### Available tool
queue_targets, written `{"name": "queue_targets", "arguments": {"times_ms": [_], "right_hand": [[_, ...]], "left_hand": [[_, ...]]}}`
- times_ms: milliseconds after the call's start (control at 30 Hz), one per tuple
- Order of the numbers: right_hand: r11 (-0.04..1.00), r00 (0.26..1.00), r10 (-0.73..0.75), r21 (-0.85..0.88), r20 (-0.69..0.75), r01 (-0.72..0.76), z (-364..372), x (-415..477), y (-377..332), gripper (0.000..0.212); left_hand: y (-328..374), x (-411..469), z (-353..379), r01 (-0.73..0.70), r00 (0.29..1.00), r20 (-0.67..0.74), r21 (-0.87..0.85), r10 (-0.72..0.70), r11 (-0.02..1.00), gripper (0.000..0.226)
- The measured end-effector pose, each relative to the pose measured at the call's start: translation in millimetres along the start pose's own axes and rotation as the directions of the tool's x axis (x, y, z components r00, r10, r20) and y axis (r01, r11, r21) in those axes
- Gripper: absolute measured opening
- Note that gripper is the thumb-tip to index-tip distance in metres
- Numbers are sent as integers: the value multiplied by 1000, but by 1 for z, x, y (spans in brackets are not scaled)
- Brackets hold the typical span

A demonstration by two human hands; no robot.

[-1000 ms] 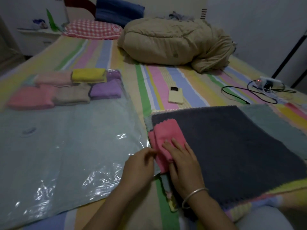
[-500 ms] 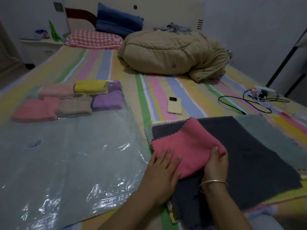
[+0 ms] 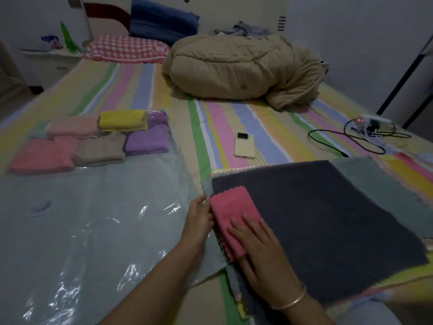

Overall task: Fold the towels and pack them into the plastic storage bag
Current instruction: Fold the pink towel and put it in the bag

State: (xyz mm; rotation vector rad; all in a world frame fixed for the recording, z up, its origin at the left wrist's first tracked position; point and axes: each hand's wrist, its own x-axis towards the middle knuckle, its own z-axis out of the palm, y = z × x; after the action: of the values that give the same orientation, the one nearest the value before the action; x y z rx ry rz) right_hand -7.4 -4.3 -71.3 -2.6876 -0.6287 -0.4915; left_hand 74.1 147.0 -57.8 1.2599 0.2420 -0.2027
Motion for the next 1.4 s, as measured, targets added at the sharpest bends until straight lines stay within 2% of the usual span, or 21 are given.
{"name": "queue_targets", "arguments": {"times_ms": [67,167,233,300,333,367,433,467,533,567,633,667,733,800,867,967,1033,1133,1200,1333,1400], "right_hand": [[999,997,17,-33,70,-15,-1,-2,-3,54],[996,992,78,41,103,-82,-4,6,-9,55],[967,976,218,134,-5,-216,-10,19,-9,50],[884,889,451,179,-77,-433,-18,33,-3,35],[823,835,550,174,-7,-541,-21,40,1,34],[754,774,624,172,113,-633,-24,46,2,48],[625,658,674,217,335,-750,-27,56,7,67],[571,635,661,281,400,-771,-30,59,8,68],[503,632,609,382,479,-775,-39,63,16,62],[513,643,585,389,494,-765,-47,63,20,57],[617,697,552,338,458,-711,-61,61,32,44],[702,728,536,254,427,-665,-66,59,38,37],[829,753,522,-31,402,-558,-67,54,43,29],[825,744,565,-250,356,-507,-59,51,34,25],[774,721,628,-329,293,-541,-49,52,18,35],[695,673,700,-447,241,-563,-39,52,3,73],[644,648,733,-515,205,-565,-34,52,2,81],[601,586,774,-568,239,-563,-29,55,4,97],[599,578,774,-595,259,-536,-27,59,3,100],[630,663,736,-498,138,-596,-34,57,6,71],[675,697,711,-364,92,-641,-41,54,6,59]], "left_hand": [[1,7,-5,10,1000,-23,44,-9,999,38],[3,6,-7,-62,998,44,271,52,961,61],[4,11,-7,-92,996,36,385,85,918,67],[7,16,-5,-119,991,1,468,134,876,70],[8,18,-3,-138,987,2,523,160,841,72],[10,16,-2,-160,983,14,571,185,805,72],[12,15,-2,-209,970,44,644,237,736,71],[12,15,-3,-251,958,78,686,275,683,71],[13,13,-4,-341,925,171,767,340,544,72],[15,12,-3,-384,903,210,785,374,486,72],[21,7,-2,-464,848,259,783,462,414,68],[24,5,-3,-499,817,277,780,505,379,62],[28,0,-9,-548,767,321,778,556,307,47],[27,-7,-18,-571,752,370,780,546,257,32],[22,-15,-26,-580,755,410,781,512,231,19],[14,-29,-33,-584,766,439,780,470,225,14],[9,-37,-41,-593,762,457,777,458,211,12],[5,-48,-59,-586,764,462,789,450,186,12],[3,-53,-74,-587,753,471,796,460,147,16],[3,-67,-111,-576,764,499,813,410,83,43],[5,-74,-133,-572,752,531,820,391,-14,55]]}}
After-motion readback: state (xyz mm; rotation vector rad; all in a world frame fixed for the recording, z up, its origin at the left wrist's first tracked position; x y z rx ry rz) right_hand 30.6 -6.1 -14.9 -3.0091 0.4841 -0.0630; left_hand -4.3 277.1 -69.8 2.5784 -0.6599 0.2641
